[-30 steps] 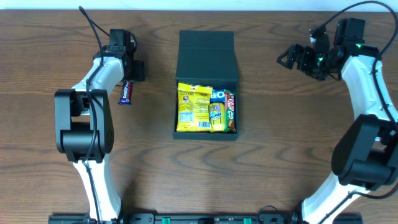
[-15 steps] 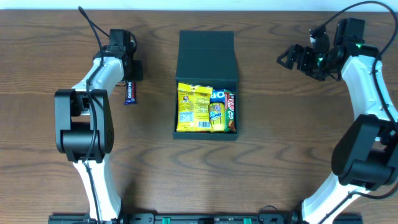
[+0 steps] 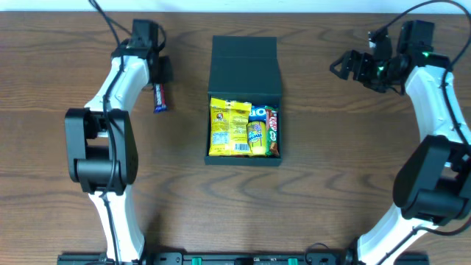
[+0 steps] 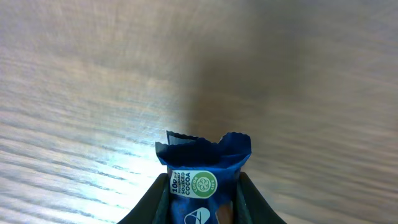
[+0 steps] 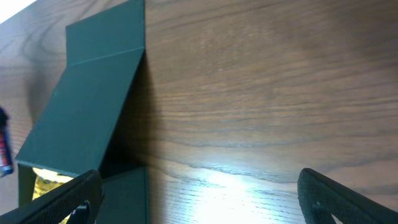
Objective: Pack container
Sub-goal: 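Carry the blue candy bar into the box and release it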
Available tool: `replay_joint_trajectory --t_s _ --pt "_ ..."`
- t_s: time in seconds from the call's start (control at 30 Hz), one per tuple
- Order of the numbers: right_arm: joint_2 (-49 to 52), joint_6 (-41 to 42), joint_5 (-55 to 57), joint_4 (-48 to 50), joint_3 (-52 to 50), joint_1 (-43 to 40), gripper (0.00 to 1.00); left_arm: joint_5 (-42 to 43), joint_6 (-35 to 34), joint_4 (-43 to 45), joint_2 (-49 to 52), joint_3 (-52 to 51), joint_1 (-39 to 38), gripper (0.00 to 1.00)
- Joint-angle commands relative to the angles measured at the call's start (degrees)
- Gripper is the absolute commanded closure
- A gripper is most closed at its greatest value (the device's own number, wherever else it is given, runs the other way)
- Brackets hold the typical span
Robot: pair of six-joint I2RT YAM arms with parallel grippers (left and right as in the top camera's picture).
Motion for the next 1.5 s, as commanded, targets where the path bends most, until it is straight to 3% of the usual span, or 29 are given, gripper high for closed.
replay_joint_trajectory --t_s 0.0,0.17,0.37,0.63,0.77,0.93,1.03,1.3,1.47 --pt "-1.46 0.5 -0.24 0.15 0.81 -2.36 0.01 -3.02 -0.63 -0.24 -6.67 4.02 -3.74 0.94" --pt "-1.46 0.5 -0.24 0.11 0.81 -4.87 0.01 -3.37 -5.42 0.04 -11.45 4.44 -11.69 0.94" --pt "-1.46 0.46 -0.22 0.13 0.81 -6.86 0.01 -2.86 -22.91 -5.73 -10.82 4.31 -24.26 0.94" --pt "-1.46 -0.39 -0.22 0.11 0.81 -7.41 0.01 -5.05 -24.11 -7.76 -8.68 3.5 -37.38 0.94" --pt "-1.46 -0.39 -0.22 0.02 0.81 -7.43 0.01 -6.62 -25.42 -9.03 -7.26 3.5 -39.32 0.94" --pt "-1.46 -0.39 -0.2 -0.39 0.81 -7.43 0.01 -6.51 -35.01 -12.85 -6.03 3.5 -39.3 0.94" --pt "-1.46 -0.39 -0.2 -0.35 0.81 -7.43 0.01 -6.34 -36.5 -13.2 -5.01 3.48 -39.6 0.94" --pt "-1.46 -0.39 -0.22 -0.39 0.81 -7.43 0.01 -7.89 -35.67 -13.73 -2.8 3.5 -39.85 0.94" --pt "-1.46 -0.39 -0.24 -0.37 0.81 -7.43 0.01 -8.13 -30.42 -13.68 -1.84 3.48 -39.85 0.94"
